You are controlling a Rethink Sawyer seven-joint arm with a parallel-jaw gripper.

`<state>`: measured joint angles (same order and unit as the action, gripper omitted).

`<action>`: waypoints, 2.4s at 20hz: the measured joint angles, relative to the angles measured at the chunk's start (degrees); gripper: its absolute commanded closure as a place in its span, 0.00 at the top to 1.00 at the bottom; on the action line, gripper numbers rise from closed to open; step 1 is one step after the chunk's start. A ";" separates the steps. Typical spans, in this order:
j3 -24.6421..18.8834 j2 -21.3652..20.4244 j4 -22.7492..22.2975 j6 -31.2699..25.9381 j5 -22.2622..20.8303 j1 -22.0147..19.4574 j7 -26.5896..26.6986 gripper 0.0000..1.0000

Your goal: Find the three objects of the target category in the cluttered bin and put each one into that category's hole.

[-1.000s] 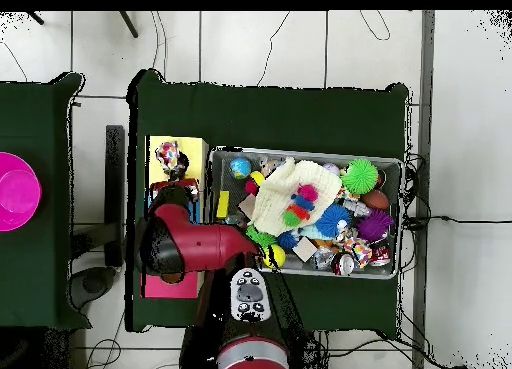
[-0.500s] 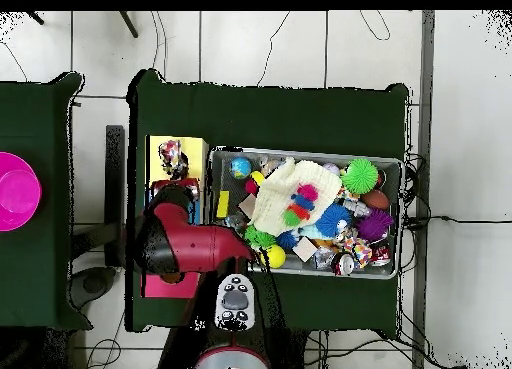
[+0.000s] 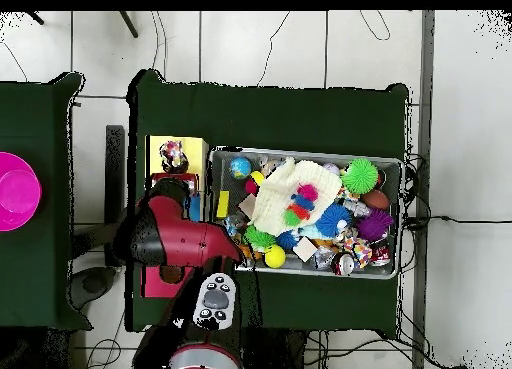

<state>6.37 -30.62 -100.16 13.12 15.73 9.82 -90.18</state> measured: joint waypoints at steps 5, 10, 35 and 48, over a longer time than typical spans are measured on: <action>2.07 2.47 1.71 0.01 4.62 2.21 0.00 0.00; 4.17 4.34 2.95 0.02 7.91 4.40 0.00 0.00; 4.39 5.15 4.01 -1.12 9.49 4.89 0.00 1.00; 7.91 5.50 5.90 -7.87 11.82 7.87 0.00 1.00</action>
<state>14.28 -25.13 -94.25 5.24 27.55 17.70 -90.18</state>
